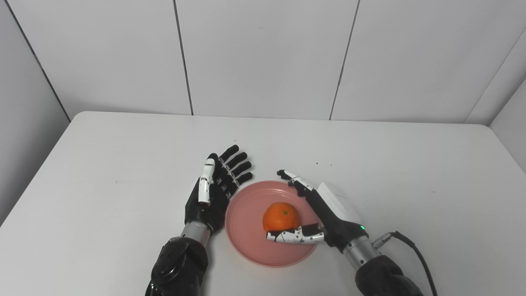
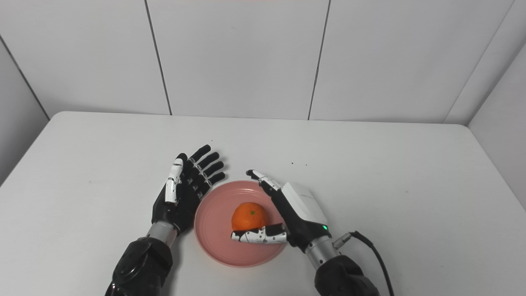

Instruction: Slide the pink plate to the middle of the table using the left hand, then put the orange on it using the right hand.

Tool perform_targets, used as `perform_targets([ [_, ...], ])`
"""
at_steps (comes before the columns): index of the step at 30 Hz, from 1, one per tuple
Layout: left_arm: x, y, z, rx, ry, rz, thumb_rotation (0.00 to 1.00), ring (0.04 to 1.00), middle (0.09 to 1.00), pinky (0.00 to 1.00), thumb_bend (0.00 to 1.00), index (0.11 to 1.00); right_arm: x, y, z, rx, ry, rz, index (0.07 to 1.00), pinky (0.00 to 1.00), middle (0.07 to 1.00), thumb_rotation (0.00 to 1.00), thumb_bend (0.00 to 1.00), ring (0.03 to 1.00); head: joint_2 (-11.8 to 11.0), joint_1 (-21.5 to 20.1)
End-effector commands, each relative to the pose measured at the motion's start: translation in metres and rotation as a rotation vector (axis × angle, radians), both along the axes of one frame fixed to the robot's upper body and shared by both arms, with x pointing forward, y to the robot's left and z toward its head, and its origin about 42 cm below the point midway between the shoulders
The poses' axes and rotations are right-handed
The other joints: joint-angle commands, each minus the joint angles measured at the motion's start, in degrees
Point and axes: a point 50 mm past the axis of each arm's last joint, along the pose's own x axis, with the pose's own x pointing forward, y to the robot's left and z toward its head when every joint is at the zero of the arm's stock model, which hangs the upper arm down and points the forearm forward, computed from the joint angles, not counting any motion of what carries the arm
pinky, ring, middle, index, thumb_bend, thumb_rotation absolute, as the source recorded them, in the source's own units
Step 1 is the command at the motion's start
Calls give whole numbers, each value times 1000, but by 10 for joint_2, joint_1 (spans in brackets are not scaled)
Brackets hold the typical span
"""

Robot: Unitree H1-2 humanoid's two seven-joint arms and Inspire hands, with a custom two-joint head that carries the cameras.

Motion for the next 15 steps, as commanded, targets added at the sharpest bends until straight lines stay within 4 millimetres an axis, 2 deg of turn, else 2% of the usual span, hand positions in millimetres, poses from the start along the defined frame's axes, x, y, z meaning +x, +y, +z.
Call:
perform_targets([
  [1,1,0,-1,3,2,-1,1000,790,798,756,334,781,0,-5,23,90,-149,-6,897,801,895,551,1000,869,-3,1],
  [4,0,0,-1,3,4,2,1000,788,795,754,335,778,2,-17,24,138,-179,-70,902,790,891,669,973,865,-5,1],
  [5,0,1,-2,5,4,2,1000,787,795,754,335,778,2,-22,22,150,-181,-100,902,790,891,673,971,865,-6,0],
  [7,-1,1,-2,11,2,0,1000,791,800,758,335,782,3,-30,19,155,-170,-147,905,789,894,854,905,866,-8,0],
  [9,-2,2,-3,14,1,-3,1000,794,803,761,333,786,1,-35,14,164,-145,-182,903,790,892,955,891,861,-10,2],
  [11,-2,2,-3,14,0,-4,1000,795,804,764,335,789,-1,-37,9,191,-120,-202,888,792,881,993,858,850,-11,3],
  [15,-3,3,-3,22,-2,-1,1000,794,805,760,336,789,-5,-40,-5,275,-62,-215,889,778,884,1000,798,848,-12,4],
])
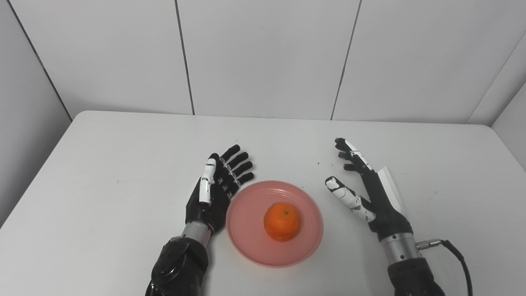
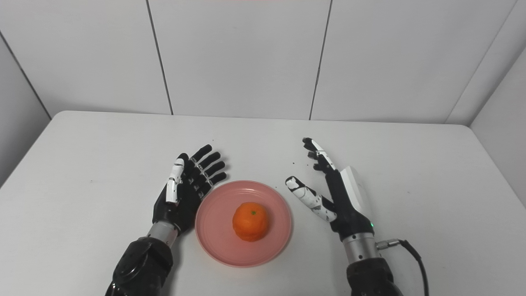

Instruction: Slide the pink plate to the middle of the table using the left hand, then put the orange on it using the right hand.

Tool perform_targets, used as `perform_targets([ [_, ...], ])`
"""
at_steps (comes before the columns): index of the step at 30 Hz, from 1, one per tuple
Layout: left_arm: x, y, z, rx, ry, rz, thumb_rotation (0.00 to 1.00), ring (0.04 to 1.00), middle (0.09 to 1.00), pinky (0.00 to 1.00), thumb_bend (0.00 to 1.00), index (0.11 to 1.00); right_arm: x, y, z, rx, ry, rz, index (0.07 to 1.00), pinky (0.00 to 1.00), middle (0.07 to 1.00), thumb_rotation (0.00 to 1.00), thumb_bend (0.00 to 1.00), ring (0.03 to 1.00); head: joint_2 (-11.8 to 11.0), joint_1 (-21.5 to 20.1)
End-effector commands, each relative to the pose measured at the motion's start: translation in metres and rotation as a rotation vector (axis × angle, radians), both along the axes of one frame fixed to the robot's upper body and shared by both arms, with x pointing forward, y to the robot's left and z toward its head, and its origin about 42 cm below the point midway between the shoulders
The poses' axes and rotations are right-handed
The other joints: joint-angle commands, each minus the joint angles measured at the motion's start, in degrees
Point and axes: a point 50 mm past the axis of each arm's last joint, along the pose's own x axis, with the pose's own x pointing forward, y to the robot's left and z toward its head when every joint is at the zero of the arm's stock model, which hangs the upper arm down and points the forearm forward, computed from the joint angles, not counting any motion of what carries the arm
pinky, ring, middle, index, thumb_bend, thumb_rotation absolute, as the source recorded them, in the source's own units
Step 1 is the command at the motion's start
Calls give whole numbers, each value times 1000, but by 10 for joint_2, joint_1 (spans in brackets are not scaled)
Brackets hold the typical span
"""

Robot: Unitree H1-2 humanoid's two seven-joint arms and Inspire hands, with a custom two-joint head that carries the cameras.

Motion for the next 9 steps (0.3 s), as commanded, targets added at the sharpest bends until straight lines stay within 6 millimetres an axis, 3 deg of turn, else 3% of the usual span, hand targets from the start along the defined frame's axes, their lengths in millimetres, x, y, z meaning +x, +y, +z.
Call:
perform_targets([
  [1,-3,3,-3,23,3,8,1000,796,808,762,336,791,0,2,6,83,-35,7,894,777,891,1000,786,856,-1,0],
  [4,-4,4,-3,31,3,16,1000,795,807,761,340,790,-1,3,-2,159,15,13,907,777,911,1000,784,878,-3,1],
  [6,-4,4,-4,32,3,20,1000,794,804,761,339,786,-2,3,-5,182,27,20,907,782,911,1000,730,881,-4,3],
  [9,-7,5,-2,49,-1,23,1000,796,806,763,338,789,-4,8,-16,333,121,27,921,864,921,1000,602,894,-5,7],
])
